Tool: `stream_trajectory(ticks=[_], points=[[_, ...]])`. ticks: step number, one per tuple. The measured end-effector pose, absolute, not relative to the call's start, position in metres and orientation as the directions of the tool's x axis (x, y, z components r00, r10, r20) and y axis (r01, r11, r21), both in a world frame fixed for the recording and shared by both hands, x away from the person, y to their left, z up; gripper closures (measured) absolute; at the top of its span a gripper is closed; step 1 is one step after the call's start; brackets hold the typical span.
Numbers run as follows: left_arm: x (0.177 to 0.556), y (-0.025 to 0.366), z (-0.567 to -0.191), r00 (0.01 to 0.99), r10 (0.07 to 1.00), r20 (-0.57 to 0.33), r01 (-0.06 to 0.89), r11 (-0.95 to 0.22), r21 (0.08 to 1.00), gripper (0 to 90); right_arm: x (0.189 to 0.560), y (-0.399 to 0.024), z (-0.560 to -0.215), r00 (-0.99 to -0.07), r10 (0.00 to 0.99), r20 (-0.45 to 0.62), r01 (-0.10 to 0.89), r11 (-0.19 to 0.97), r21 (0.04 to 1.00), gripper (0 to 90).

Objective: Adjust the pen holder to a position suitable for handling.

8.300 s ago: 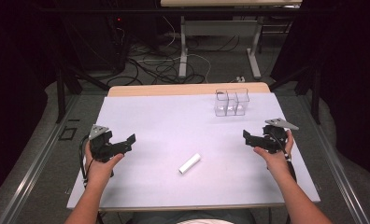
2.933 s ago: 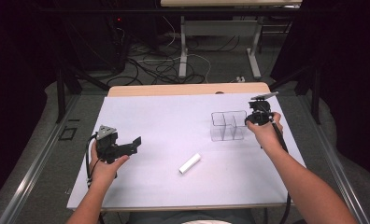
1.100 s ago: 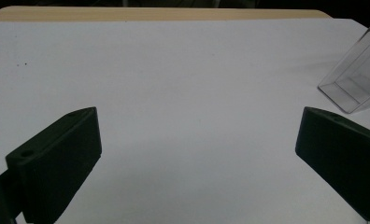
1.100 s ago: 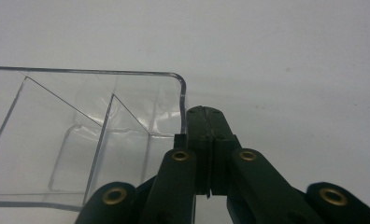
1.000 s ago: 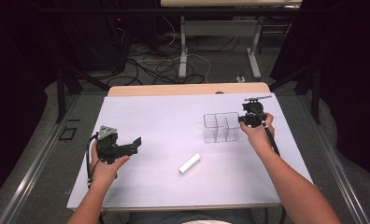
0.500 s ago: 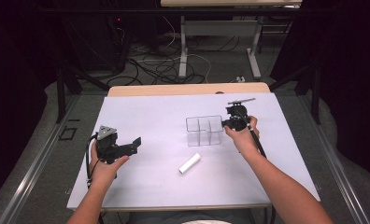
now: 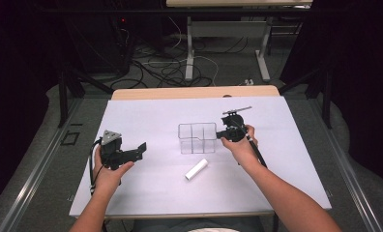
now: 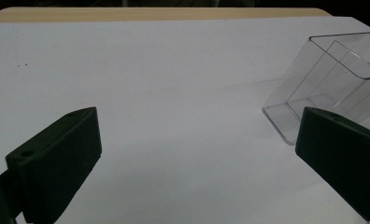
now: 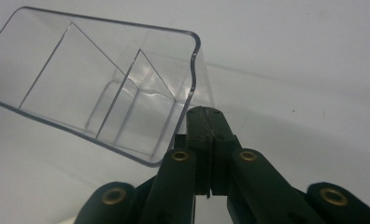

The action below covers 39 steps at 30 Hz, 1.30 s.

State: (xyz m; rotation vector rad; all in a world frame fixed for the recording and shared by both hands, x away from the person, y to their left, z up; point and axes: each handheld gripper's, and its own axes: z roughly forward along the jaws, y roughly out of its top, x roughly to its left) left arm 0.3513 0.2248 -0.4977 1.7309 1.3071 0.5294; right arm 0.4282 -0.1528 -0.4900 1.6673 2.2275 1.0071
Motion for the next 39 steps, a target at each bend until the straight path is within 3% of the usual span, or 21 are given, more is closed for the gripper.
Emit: stream_trajectory(ticks=[31,39], points=[[0.35,0.222,-0.497,0.367,0.916,-0.16,0.545,-0.072,0.836,0.3,0.432,-0.142,-0.492,-0.38,0.886,0.266,0.767,0.141,0.626,90.0],[0.349,0.221,-0.498,0.37,0.916,-0.158,0.546,-0.077,0.834,0.6,0.426,-0.148,-0.487,-0.419,0.873,0.248,0.727,0.159,0.668,83.9]])
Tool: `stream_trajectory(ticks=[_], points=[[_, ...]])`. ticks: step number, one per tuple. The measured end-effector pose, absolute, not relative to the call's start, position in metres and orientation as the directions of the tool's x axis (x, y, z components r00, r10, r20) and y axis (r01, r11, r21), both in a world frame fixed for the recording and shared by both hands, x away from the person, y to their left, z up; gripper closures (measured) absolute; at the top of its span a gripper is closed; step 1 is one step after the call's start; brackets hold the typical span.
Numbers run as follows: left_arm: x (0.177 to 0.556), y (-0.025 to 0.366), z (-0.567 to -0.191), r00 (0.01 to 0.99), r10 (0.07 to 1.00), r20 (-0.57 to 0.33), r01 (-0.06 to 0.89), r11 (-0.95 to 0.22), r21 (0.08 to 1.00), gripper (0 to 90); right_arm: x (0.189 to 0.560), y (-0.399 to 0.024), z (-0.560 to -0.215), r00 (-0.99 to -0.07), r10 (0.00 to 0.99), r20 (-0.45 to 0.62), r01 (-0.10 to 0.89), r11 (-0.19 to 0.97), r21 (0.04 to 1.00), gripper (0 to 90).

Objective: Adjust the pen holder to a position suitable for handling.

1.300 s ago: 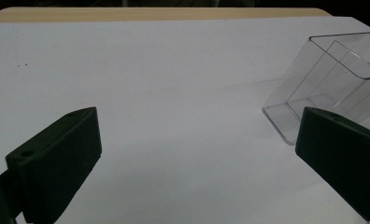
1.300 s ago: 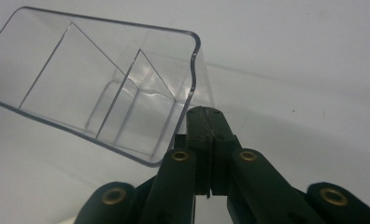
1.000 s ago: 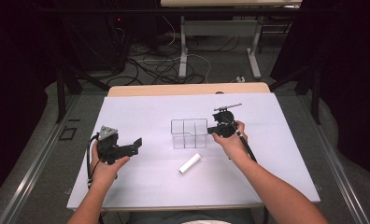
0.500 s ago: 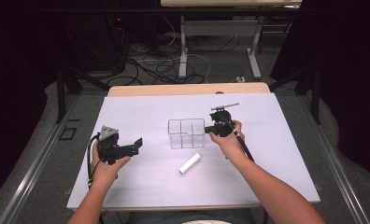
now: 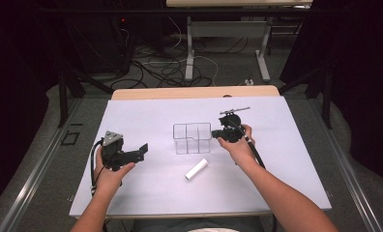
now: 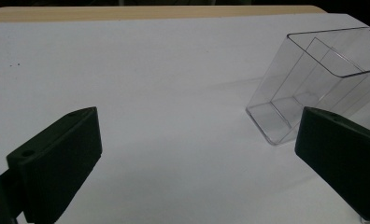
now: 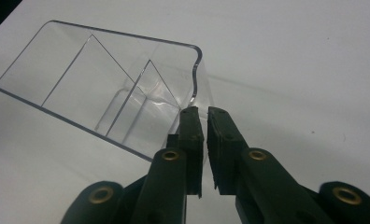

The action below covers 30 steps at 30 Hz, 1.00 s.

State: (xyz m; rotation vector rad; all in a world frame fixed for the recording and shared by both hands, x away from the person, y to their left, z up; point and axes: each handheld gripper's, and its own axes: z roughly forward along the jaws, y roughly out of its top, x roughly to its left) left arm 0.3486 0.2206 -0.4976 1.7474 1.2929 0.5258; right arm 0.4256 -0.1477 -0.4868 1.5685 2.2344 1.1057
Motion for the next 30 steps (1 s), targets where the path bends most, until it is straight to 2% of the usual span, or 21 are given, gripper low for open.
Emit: stream_trajectory(ticks=[11,13,24,30], points=[[0.349,0.218,-0.499,0.367,0.917,-0.157,0.552,-0.079,0.83,0.7,0.419,-0.165,-0.482,-0.447,0.845,0.295,0.69,0.116,0.714,64.6],[0.349,0.218,-0.499,0.37,0.916,-0.158,0.55,-0.079,0.832,1.1,0.415,-0.171,-0.481,-0.467,0.838,0.284,0.655,0.112,0.747,59.8],[0.348,0.216,-0.497,0.373,0.915,-0.15,0.536,-0.08,0.84,3.5,0.401,-0.19,-0.479,-0.503,0.825,0.258,0.597,0.116,0.794,48.3],[0.349,0.215,-0.496,0.362,0.921,-0.143,0.536,-0.079,0.841,4.3,0.393,-0.202,-0.478,-0.537,0.807,0.245,0.544,0.109,0.832,33.9]])
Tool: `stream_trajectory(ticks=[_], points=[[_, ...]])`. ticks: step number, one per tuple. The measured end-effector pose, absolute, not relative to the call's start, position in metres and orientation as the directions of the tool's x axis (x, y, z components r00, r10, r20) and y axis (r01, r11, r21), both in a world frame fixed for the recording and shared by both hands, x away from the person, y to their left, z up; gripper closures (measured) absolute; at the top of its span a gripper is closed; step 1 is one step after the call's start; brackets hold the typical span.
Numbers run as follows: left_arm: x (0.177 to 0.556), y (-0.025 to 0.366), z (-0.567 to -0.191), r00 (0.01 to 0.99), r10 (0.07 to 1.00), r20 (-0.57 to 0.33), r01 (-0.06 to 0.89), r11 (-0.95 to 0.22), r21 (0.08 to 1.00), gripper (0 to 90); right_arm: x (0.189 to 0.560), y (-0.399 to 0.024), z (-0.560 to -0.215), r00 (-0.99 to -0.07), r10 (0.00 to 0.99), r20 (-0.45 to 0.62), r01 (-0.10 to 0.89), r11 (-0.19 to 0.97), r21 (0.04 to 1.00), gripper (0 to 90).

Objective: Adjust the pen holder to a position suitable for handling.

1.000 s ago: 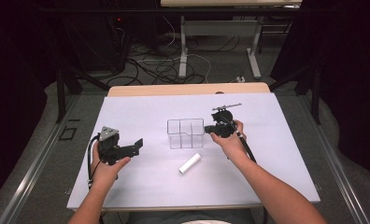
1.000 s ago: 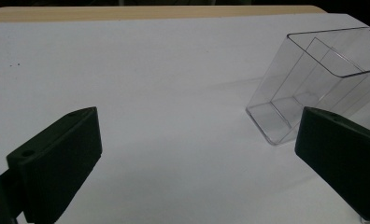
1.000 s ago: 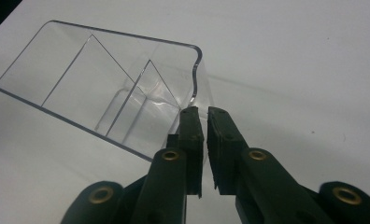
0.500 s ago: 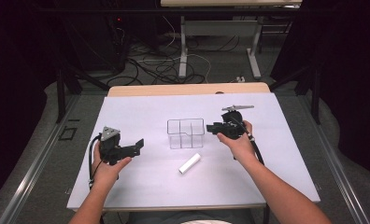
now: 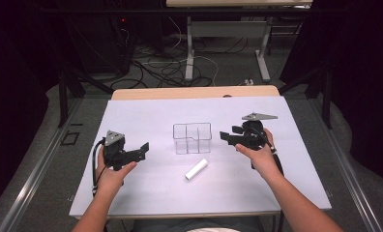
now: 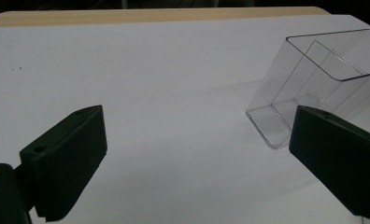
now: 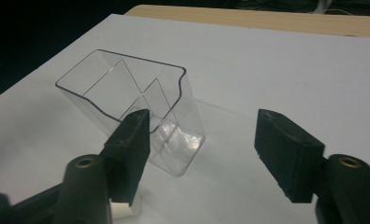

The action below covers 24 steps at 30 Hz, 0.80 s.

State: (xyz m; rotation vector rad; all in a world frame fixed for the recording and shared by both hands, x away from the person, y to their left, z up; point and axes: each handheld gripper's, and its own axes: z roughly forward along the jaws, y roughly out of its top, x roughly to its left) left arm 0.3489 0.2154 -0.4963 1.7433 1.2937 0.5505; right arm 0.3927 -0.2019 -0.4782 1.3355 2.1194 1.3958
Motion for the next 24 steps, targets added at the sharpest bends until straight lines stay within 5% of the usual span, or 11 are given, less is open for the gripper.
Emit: stream_trajectory(ticks=[24], points=[[0.345,0.19,-0.497,0.469,0.881,-0.064,0.521,-0.218,0.825,11.8,0.373,-0.214,-0.489,-0.527,0.82,0.223,0.518,0.102,0.849,14.8]])
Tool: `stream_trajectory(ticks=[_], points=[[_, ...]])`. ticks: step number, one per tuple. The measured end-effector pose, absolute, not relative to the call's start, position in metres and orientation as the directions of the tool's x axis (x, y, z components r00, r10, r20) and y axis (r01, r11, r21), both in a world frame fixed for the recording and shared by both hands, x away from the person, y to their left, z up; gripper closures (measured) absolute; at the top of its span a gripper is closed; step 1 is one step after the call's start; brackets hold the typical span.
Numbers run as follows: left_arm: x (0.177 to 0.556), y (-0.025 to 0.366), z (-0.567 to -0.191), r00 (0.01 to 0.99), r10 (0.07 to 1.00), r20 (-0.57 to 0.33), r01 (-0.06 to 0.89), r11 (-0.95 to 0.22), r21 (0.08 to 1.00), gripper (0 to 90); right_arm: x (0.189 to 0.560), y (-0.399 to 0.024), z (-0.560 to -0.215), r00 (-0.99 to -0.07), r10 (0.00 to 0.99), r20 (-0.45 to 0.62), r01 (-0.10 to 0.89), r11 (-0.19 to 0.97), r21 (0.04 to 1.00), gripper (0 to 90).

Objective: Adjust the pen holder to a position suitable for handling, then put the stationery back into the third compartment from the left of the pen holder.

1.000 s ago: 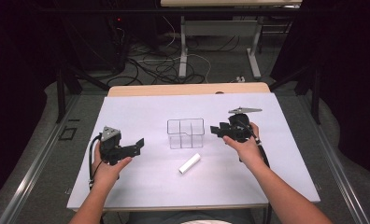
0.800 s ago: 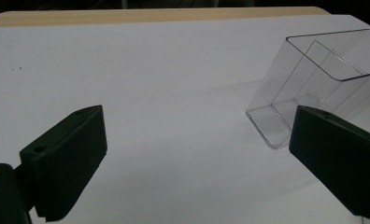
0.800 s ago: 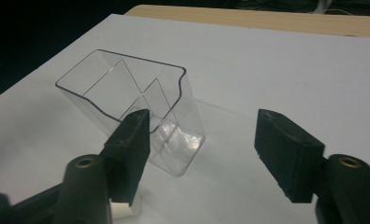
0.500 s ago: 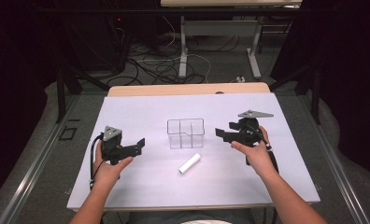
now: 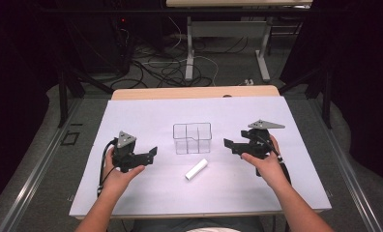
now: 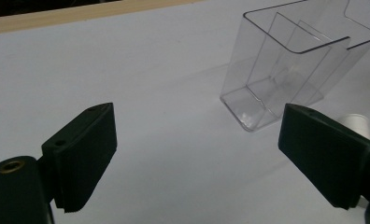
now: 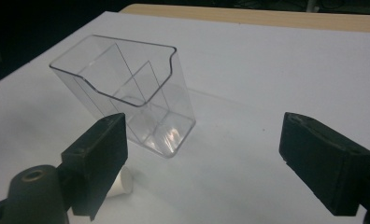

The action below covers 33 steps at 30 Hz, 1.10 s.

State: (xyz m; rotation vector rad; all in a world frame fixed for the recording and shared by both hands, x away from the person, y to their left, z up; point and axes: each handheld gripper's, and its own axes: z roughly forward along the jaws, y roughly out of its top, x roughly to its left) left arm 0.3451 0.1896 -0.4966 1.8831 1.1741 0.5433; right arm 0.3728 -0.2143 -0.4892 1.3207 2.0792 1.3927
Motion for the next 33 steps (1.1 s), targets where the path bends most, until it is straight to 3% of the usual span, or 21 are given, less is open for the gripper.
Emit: stream_trajectory(ticks=[12,19,33], points=[[0.339,0.167,-0.496,0.561,0.828,-0.02,0.494,-0.315,0.81,18.3,0.374,-0.216,-0.496,-0.519,0.82,0.239,0.545,0.102,0.832,12.2],[0.335,0.155,-0.497,0.592,0.805,-0.031,0.484,-0.324,0.813,26.0,0.374,-0.215,-0.5,-0.507,0.821,0.262,0.573,0.094,0.814,12.3],[0.334,0.135,-0.5,0.648,0.76,-0.051,0.499,-0.373,0.782,32.5,0.362,-0.21,-0.496,-0.532,0.813,0.238,0.563,0.129,0.816,17.0]])
